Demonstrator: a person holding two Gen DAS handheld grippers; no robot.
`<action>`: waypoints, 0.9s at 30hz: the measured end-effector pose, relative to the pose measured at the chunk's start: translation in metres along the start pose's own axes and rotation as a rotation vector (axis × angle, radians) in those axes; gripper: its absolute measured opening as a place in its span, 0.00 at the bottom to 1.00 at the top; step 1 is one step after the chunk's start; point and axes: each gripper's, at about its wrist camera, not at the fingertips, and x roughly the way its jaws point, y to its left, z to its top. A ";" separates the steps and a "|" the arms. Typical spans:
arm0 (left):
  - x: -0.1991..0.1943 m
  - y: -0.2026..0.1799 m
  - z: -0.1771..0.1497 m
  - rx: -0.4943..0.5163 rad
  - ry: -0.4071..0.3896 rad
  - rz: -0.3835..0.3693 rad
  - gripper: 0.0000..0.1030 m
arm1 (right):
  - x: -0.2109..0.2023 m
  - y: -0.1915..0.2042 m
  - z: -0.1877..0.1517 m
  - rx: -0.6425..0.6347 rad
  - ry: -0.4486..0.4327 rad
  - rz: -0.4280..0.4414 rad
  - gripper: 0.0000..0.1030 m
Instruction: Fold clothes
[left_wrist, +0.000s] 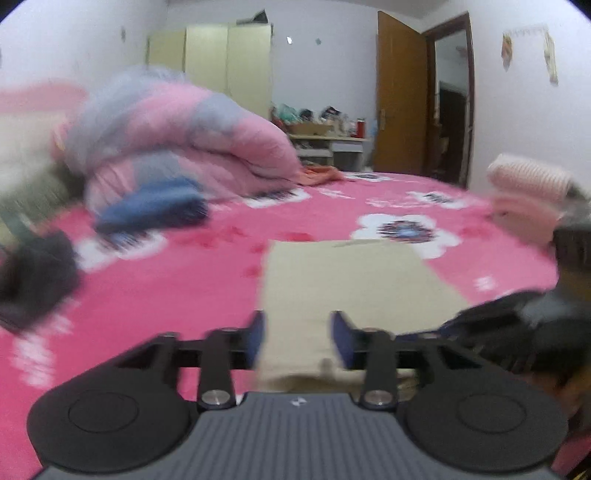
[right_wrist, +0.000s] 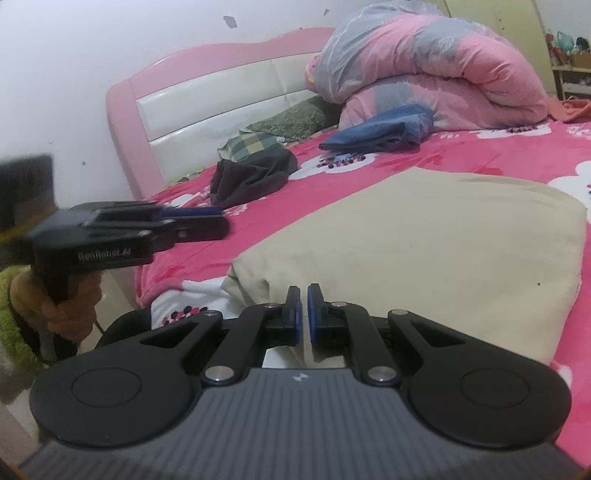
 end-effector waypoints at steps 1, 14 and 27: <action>0.008 -0.003 -0.005 -0.003 0.025 -0.002 0.45 | -0.004 0.004 -0.002 -0.014 -0.003 -0.017 0.05; 0.014 -0.015 -0.022 0.048 0.037 0.070 0.48 | -0.100 0.030 -0.022 -0.102 -0.123 -0.279 0.05; 0.020 -0.014 -0.017 0.042 0.056 0.086 0.52 | -0.110 0.009 -0.046 -0.051 -0.019 -0.407 0.14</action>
